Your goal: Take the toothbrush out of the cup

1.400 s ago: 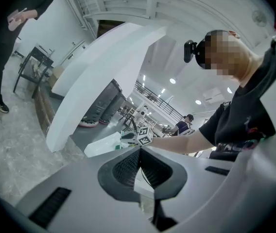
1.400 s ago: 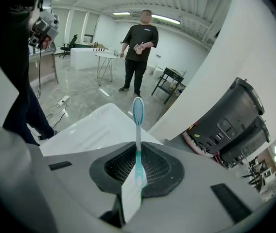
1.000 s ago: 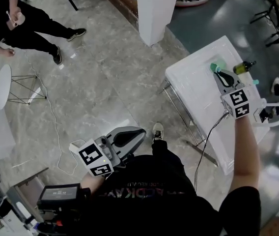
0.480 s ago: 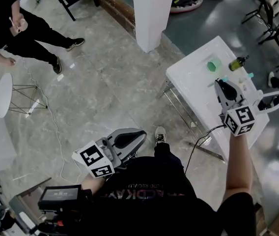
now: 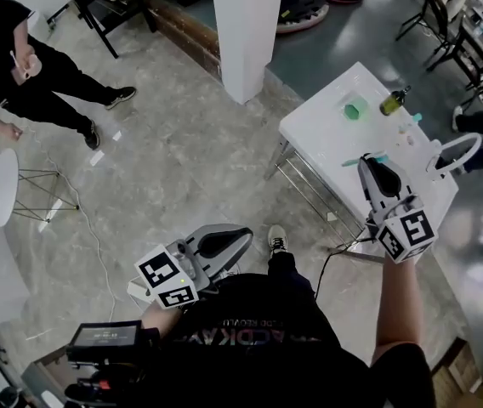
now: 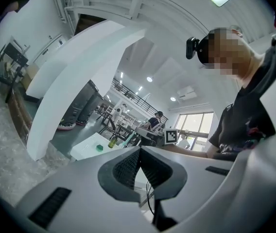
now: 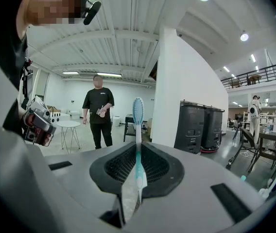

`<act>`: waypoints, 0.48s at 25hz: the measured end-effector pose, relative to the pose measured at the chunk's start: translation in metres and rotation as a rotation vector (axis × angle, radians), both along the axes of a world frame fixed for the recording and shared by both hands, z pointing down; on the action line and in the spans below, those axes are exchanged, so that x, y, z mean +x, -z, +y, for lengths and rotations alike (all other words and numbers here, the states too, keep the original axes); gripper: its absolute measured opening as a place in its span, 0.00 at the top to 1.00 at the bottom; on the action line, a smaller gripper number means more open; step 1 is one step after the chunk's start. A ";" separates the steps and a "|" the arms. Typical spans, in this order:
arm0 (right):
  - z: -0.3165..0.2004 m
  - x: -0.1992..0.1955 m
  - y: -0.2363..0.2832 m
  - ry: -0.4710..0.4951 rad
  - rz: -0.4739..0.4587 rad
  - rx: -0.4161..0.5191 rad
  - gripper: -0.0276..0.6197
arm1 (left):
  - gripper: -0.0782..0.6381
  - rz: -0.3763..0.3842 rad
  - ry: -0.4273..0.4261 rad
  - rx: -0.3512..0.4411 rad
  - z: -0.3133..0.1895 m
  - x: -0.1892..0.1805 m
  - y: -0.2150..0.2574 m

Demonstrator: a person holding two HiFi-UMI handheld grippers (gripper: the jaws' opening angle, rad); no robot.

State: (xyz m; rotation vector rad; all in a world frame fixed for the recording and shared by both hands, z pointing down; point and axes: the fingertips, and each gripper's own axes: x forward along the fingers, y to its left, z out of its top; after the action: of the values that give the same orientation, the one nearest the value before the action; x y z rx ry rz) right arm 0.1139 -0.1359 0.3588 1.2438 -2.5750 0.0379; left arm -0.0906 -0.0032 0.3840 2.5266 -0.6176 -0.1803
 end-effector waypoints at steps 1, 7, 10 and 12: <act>0.008 -0.005 0.004 -0.007 -0.008 0.004 0.89 | 0.88 0.002 -0.010 0.005 0.002 -0.002 0.002; 0.055 -0.027 0.008 -0.055 -0.061 0.002 0.89 | 0.88 -0.006 -0.071 0.020 0.024 -0.012 0.005; 0.078 -0.035 0.003 -0.075 -0.099 -0.011 0.89 | 0.88 -0.016 -0.100 0.021 0.033 -0.015 0.001; 0.093 -0.041 -0.002 -0.086 -0.119 -0.018 0.89 | 0.88 -0.021 -0.119 0.019 0.039 -0.016 -0.002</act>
State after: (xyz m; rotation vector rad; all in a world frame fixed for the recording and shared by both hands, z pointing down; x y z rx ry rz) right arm 0.0724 -0.0432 0.3609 1.3842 -2.6129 0.1567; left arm -0.1069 0.0354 0.3863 2.5777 -0.4733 -0.1178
